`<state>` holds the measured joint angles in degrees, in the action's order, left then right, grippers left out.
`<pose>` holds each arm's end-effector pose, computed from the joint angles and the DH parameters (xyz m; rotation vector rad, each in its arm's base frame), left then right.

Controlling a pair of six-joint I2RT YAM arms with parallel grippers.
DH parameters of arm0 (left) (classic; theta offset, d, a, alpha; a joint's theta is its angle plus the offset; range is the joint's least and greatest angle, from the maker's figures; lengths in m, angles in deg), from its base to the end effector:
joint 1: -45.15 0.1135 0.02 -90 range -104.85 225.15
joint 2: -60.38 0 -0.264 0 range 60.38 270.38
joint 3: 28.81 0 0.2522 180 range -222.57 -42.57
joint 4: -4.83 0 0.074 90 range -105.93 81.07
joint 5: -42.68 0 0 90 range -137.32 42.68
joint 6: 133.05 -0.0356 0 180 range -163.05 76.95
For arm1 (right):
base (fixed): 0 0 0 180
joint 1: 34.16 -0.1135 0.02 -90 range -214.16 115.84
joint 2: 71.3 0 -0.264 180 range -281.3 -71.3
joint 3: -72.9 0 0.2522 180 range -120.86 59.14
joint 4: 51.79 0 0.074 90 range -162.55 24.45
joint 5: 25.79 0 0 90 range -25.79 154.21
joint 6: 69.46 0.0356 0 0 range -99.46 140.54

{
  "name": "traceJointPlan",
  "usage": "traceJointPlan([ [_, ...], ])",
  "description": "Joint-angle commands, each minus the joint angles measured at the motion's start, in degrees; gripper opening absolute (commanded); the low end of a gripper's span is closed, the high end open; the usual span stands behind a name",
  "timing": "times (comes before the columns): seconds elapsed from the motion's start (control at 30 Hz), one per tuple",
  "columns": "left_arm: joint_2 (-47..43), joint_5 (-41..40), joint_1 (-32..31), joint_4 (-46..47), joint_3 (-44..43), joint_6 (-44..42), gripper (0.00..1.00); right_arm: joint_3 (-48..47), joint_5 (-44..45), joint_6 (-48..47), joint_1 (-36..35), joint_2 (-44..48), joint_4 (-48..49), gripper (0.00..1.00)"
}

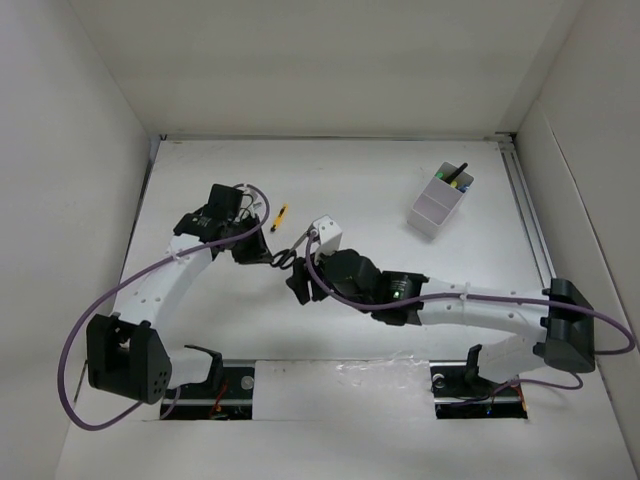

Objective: Sort the stationery into containers
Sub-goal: Place the scissors in the storage box.

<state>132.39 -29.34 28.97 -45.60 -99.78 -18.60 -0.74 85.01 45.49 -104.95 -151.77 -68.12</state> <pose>0.2445 -0.0824 0.2756 -0.0429 2.5364 -0.6831 0.1190 0.3031 0.3017 -0.5578 1.9434 0.7352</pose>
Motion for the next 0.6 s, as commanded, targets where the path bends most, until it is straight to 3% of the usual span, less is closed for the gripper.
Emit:
traceJointPlan([
  [0.0,0.3,6.5,-0.2,-3.9,-3.6,-4.1,0.0,-4.1,8.2,-5.1,0.3,1.5,-0.2,0.64],
  [0.3,1.5,16.7,-0.2,-7.3,-3.0,-8.5,0.0,-11.5,10.7,-8.7,-4.8,-2.9,-12.7,0.64],
  [0.57,0.9,21.0,-1.7,-6.1,-1.9,-8.5,0.0,-16.9,20.5,-10.0,-10.5,-7.7,-23.3,0.64],
])
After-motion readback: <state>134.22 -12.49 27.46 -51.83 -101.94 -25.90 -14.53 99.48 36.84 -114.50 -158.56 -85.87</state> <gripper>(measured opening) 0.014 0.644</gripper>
